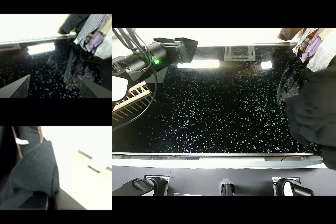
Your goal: Fold the clothes and pants, and hang the long-sleeved shirts on hangers.
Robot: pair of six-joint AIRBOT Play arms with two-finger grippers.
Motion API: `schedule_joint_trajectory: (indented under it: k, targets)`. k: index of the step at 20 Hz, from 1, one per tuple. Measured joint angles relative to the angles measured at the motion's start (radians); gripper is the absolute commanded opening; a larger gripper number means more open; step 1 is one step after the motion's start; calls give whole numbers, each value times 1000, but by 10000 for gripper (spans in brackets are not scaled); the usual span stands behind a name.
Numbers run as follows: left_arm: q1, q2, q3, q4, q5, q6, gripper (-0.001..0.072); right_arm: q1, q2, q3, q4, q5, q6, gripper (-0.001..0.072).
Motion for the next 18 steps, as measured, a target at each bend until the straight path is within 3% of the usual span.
schedule_joint_trajectory:
  k: [8,18]
  targets:
    - [0,-11,0,0,0,0,679,0,-211,102,-179,-73,226,28]
    - [0,-13,-2,0,0,0,679,0,-422,395,-227,-194,236,28]
